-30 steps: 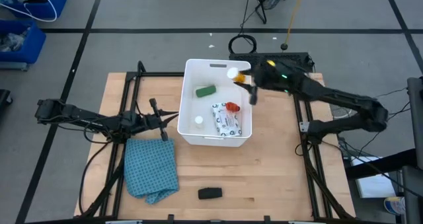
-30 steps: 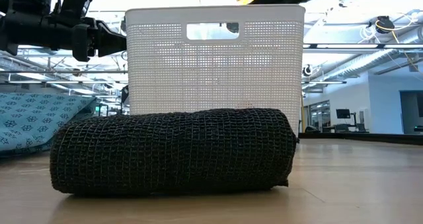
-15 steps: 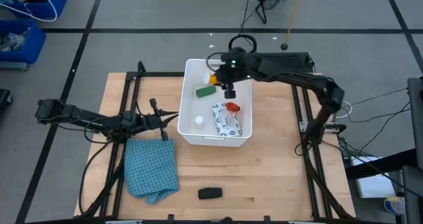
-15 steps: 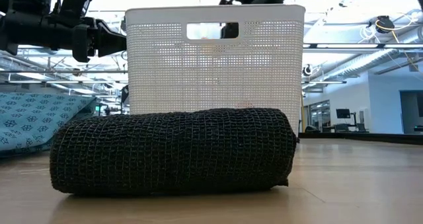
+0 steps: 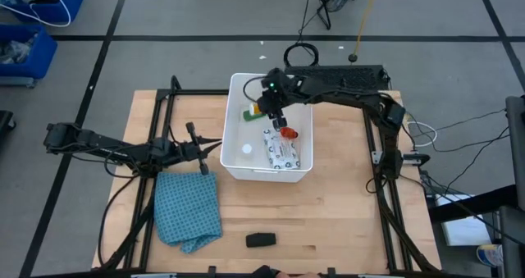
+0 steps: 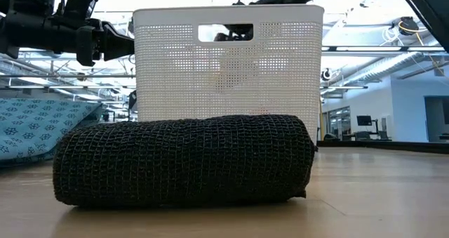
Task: Pick & place medical supplies in basket/bin
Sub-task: Put the orange pill bottle into the white bin
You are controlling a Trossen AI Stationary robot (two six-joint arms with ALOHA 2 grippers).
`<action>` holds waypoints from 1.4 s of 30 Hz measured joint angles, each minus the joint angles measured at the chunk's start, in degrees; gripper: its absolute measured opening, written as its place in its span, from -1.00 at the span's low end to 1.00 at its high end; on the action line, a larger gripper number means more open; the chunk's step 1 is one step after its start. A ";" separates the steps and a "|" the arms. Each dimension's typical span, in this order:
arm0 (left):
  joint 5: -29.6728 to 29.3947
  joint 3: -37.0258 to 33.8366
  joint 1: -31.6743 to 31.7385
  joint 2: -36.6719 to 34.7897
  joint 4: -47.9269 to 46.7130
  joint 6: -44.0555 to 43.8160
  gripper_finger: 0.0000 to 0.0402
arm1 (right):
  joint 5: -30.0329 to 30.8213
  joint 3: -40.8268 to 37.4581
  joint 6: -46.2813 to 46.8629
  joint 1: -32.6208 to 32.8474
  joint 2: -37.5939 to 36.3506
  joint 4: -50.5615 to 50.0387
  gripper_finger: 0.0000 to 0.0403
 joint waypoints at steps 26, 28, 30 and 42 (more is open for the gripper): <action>0.26 0.00 0.00 -0.01 -0.44 -0.17 -0.79 | -1.09 -0.03 -0.79 0.89 14.25 -2.20 -0.22; 0.28 0.00 0.00 0.01 -0.44 -0.13 -0.79 | -0.31 -0.04 -0.77 1.00 14.26 -2.92 -0.22; 0.26 0.00 0.02 0.01 -0.43 -0.02 -0.79 | -0.20 -0.04 -0.77 1.03 14.20 -3.25 -0.22; 0.28 0.00 0.00 0.00 -0.42 -0.04 -0.79 | 0.48 -0.02 2.40 1.00 14.20 -1.04 0.03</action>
